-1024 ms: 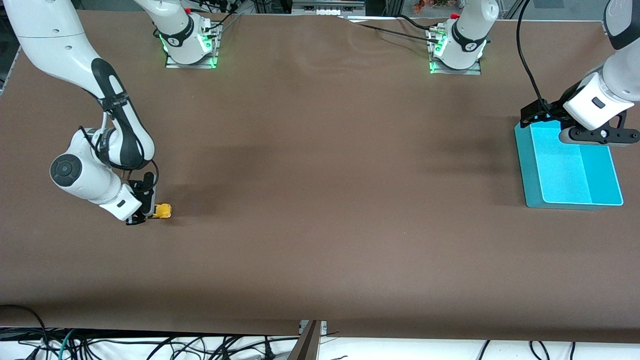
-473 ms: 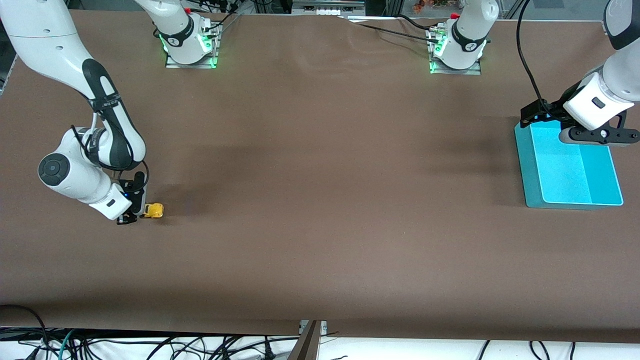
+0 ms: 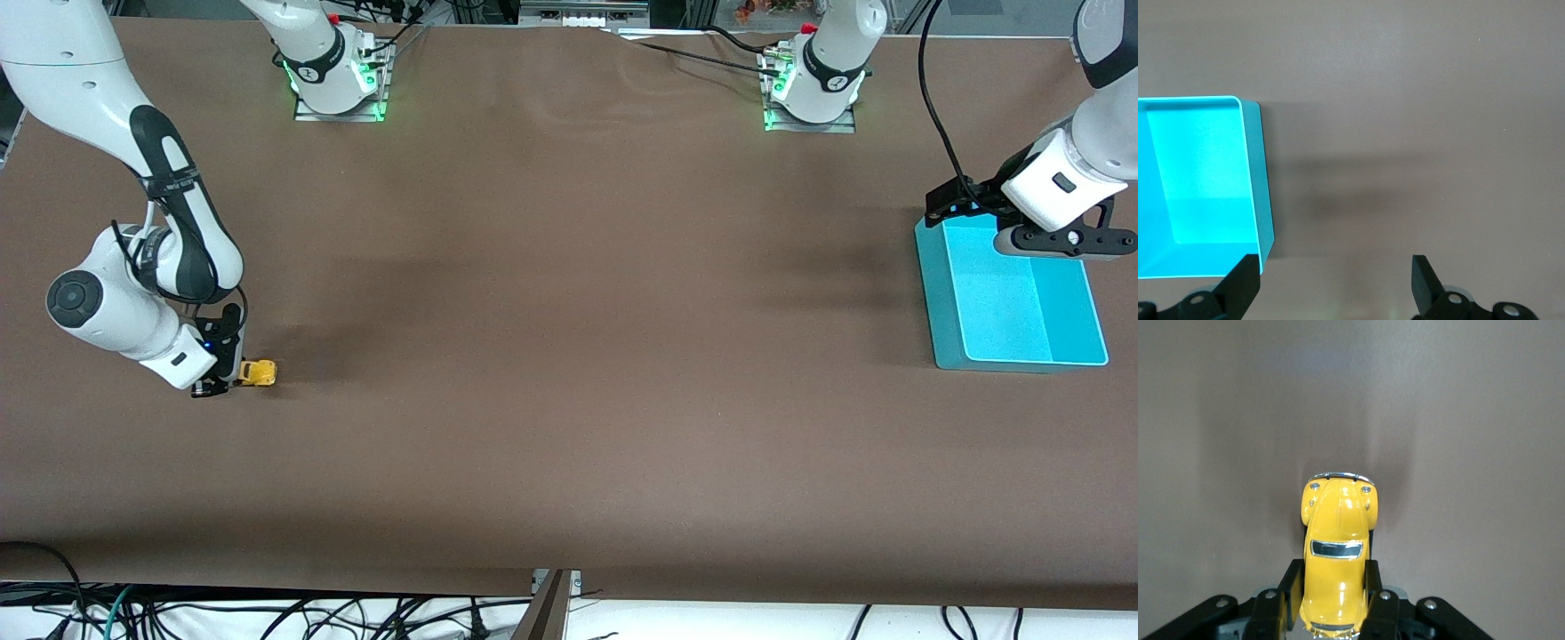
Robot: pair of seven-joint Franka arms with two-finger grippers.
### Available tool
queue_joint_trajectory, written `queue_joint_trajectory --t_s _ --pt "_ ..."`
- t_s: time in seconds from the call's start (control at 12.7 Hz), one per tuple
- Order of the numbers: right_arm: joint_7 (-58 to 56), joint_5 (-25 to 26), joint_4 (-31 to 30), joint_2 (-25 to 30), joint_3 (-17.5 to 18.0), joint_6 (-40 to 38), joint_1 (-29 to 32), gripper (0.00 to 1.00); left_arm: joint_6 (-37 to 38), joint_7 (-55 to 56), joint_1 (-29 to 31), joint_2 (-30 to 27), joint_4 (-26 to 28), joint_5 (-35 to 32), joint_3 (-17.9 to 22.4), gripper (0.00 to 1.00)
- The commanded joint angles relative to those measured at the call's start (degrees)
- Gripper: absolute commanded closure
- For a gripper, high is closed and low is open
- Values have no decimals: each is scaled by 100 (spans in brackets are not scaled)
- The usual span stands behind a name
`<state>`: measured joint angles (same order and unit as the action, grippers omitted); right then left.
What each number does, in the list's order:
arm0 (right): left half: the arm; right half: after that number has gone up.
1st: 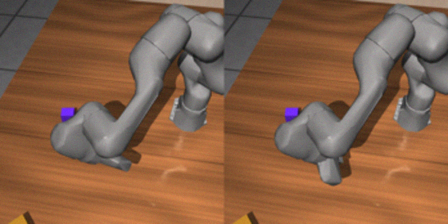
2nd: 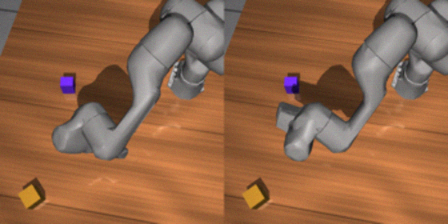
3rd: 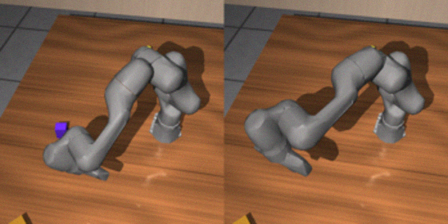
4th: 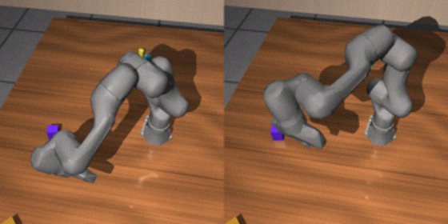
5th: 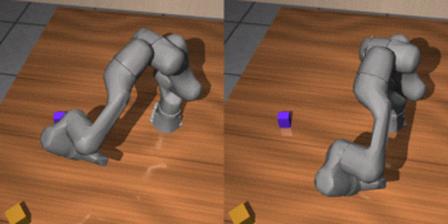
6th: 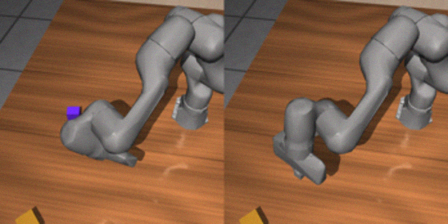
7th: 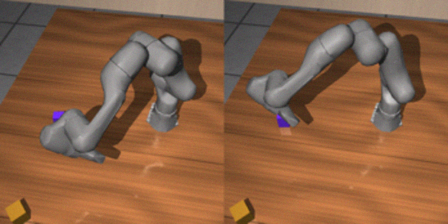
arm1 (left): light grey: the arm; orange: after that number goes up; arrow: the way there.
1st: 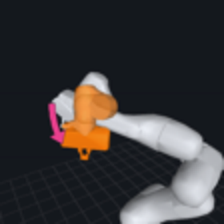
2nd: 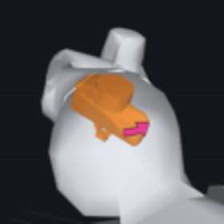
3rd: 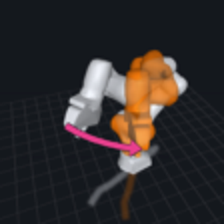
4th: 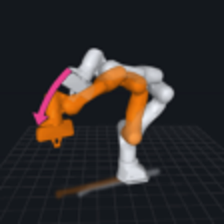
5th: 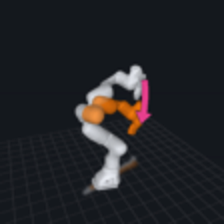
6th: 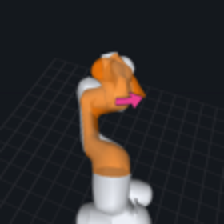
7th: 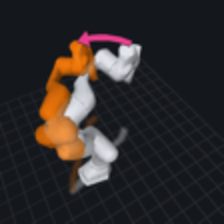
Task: Wind and store yellow beetle car
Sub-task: 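Pull the held car backward along the table with the right gripper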
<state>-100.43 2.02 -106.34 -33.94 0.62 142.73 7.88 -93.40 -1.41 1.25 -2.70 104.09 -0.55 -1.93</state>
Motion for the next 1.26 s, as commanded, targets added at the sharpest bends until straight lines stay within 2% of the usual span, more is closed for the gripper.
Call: queue_joint_trajectory --t_s 0.0,0.71,0.95,1.18 --pt "-284 -97 -97 -77 61 26 213 76 32 -35 15 -21 -3 -51 -1 0" --pt "-609 -193 -45 -139 70 35 530 75 32 -35 15 -21 6 -51 -1 0" --pt "-925 -465 -27 -156 61 44 583 75 32 -35 15 -12 6 -51 -1 0" --pt "-987 -501 -27 -156 61 44 644 75 32 -35 15 -12 6 -51 -1 0"
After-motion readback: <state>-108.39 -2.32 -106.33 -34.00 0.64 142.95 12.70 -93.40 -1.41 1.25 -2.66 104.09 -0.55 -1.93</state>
